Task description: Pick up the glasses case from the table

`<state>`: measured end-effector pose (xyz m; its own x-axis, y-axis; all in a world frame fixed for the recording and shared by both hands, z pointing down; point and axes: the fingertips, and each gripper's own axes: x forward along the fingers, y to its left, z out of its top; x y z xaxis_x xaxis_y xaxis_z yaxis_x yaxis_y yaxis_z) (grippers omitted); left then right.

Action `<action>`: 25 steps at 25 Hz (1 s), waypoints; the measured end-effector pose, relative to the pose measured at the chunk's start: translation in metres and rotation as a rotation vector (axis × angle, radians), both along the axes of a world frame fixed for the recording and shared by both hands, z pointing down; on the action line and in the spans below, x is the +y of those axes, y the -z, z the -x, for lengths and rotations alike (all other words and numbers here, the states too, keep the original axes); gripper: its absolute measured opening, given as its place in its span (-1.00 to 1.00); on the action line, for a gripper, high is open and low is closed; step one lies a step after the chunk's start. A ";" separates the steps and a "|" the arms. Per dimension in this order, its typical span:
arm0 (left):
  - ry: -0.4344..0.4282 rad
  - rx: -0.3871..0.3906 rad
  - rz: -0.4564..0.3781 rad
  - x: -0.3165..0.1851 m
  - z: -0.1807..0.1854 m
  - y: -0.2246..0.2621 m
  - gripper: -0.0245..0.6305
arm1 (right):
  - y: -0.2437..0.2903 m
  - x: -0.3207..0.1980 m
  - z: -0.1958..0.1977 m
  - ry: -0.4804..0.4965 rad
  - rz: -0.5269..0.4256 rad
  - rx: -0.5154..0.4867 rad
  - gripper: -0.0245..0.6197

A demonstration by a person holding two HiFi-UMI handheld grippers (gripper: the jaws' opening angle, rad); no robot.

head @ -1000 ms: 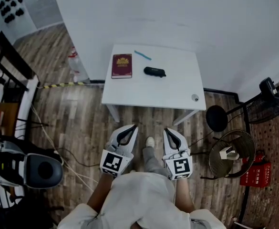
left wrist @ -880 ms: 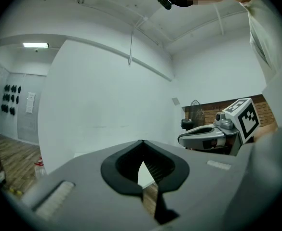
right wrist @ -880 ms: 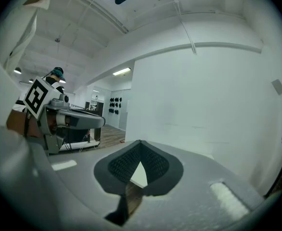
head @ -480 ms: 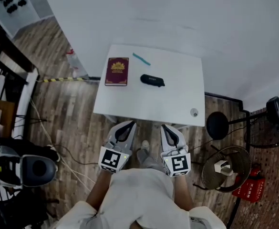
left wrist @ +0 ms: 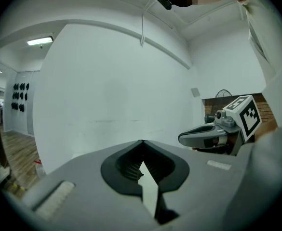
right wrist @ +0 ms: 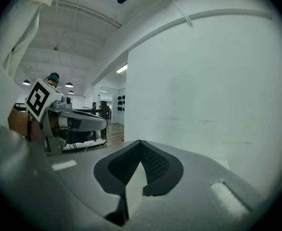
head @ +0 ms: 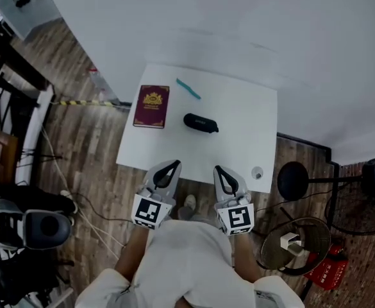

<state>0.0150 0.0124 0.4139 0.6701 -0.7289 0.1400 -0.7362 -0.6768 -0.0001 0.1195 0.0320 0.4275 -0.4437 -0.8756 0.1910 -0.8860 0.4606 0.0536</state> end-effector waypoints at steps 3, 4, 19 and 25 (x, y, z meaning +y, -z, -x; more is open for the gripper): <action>0.016 -0.001 0.011 -0.021 -0.008 -0.005 -0.87 | -0.007 -0.022 -0.009 0.014 0.015 0.005 -0.91; 0.019 -0.001 0.014 -0.027 -0.011 -0.005 -0.87 | -0.008 -0.029 -0.011 0.017 0.019 0.004 -0.91; -0.023 -0.022 0.081 -0.104 -0.021 -0.035 -0.87 | -0.036 -0.112 -0.016 0.000 0.059 0.047 -0.91; -0.077 -0.018 0.132 -0.136 -0.018 -0.056 -0.87 | -0.059 -0.144 -0.010 -0.025 0.112 0.137 -0.91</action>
<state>0.0328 -0.1233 0.4698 0.7198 -0.6498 0.2443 -0.6827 -0.7263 0.0799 0.1299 -0.1121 0.4869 -0.3851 -0.8561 0.3446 -0.8853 0.4482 0.1242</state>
